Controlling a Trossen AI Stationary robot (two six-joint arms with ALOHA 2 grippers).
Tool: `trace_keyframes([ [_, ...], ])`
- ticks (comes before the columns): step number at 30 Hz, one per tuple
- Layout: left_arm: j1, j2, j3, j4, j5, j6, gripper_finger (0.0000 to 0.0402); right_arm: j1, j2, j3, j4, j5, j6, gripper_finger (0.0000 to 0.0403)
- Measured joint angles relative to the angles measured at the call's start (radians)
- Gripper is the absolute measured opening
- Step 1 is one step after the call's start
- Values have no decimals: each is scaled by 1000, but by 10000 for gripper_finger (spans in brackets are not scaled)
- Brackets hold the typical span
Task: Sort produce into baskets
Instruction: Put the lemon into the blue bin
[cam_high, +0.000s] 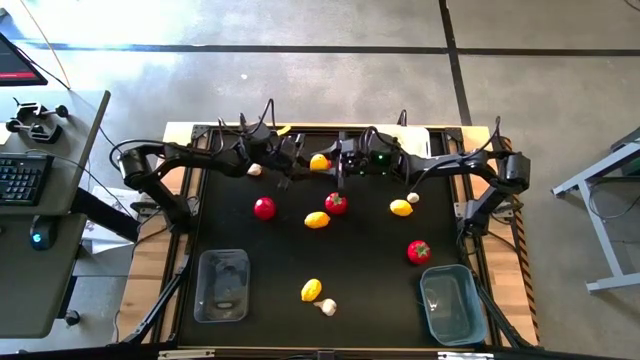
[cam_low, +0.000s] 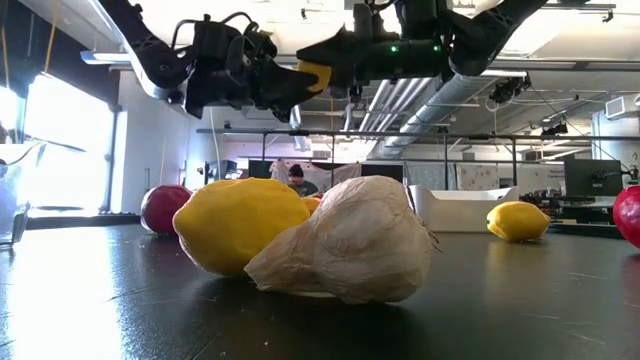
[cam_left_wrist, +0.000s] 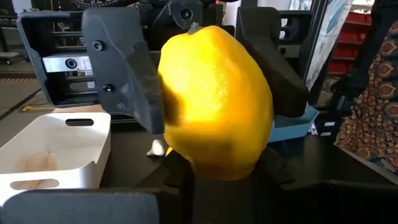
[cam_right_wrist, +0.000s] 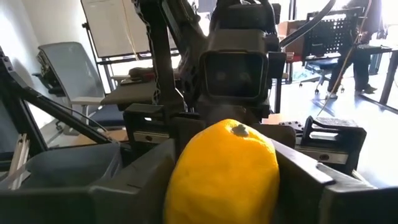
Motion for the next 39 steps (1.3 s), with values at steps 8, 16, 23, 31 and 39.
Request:
trace_keyframes([
  [8, 13, -2, 1, -22, 13, 1, 83, 3, 2, -1, 19, 3, 13, 191],
  [16, 8, 1, -5, -72, -40, 34, 153, 1, -44, 0, -8, 15, 33, 181],
  [23, 10, 2, -4, -115, -55, 34, 205, 15, -209, 0, -305, 64, 60, 181],
  [31, 11, 1, -4, -106, -56, 60, 208, 142, -402, 0, -806, 213, 221, 181],
  [39, 11, 1, -3, -107, -56, 53, 209, 351, -483, 0, -1200, 365, 605, 181],
])
